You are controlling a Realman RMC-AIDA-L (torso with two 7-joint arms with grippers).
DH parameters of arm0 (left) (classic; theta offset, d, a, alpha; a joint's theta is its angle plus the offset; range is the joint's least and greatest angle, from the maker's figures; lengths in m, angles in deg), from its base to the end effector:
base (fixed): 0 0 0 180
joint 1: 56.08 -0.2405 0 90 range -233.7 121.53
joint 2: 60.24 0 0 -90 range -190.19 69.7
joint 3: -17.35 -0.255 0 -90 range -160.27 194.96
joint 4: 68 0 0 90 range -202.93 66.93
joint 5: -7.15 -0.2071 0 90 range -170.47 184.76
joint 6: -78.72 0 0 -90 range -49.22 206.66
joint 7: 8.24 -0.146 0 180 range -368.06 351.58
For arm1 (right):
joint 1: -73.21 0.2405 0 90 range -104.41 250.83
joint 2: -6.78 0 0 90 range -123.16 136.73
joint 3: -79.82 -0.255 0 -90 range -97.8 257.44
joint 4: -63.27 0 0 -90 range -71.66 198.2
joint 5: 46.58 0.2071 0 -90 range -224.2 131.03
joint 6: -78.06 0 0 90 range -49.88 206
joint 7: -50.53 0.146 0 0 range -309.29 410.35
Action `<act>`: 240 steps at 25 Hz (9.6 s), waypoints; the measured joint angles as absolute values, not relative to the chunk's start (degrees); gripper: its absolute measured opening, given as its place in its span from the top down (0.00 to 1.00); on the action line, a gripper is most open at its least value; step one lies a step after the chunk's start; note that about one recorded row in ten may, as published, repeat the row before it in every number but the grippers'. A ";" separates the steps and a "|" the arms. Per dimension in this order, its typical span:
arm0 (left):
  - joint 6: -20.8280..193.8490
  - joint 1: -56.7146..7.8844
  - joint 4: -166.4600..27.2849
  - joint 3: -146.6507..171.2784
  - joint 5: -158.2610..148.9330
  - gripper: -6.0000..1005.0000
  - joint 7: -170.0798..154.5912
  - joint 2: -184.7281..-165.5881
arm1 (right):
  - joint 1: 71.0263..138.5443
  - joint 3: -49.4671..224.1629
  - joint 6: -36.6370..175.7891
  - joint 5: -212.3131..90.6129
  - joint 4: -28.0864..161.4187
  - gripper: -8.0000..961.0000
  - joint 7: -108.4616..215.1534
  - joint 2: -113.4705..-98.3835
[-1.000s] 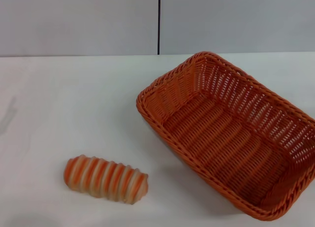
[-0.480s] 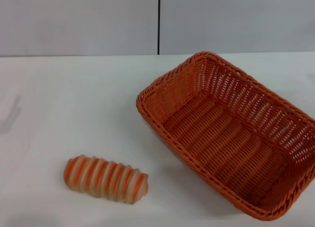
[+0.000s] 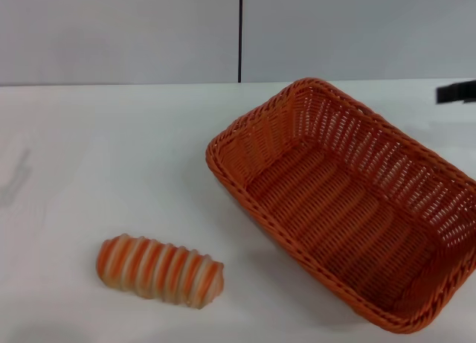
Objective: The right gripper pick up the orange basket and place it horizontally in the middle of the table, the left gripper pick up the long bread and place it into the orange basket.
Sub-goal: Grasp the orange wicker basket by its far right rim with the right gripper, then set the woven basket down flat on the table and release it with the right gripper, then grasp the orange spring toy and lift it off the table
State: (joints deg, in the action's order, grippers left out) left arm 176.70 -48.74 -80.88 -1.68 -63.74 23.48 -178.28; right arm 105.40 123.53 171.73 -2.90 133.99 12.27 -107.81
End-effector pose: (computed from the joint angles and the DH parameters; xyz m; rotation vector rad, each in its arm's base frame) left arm -0.3712 0.2069 0.0739 -1.5285 -0.3848 -0.9181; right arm 0.2425 0.3626 0.1024 -2.3249 1.3976 0.1705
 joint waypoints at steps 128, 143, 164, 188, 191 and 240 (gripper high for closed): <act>179.38 -53.46 -81.36 -1.14 -63.84 0.24 23.29 -178.19 | 124.14 156.46 151.86 1.30 115.85 0.64 -36.75 -112.64; 179.31 -53.96 -101.79 -2.17 -77.09 0.25 50.81 -178.02 | 98.73 154.31 158.33 28.74 148.65 0.38 -35.87 -112.21; 192.46 -47.87 -152.23 -8.27 -111.39 0.25 84.35 -178.01 | 78.49 118.45 179.62 68.81 120.34 0.38 -44.13 -112.23; 179.77 -53.63 -146.28 -35.35 -113.96 0.30 85.45 -178.99 | 77.77 114.91 179.26 62.60 110.63 0.38 -52.00 -111.87; 176.55 -53.11 -143.89 -39.31 -112.79 0.36 85.16 -178.99 | 77.65 113.53 179.30 61.00 109.79 0.38 -52.04 -111.87; 163.62 -52.08 -137.15 -51.94 -108.41 0.60 88.99 -178.86 | 76.92 109.26 179.31 60.45 107.48 0.38 -52.76 -111.77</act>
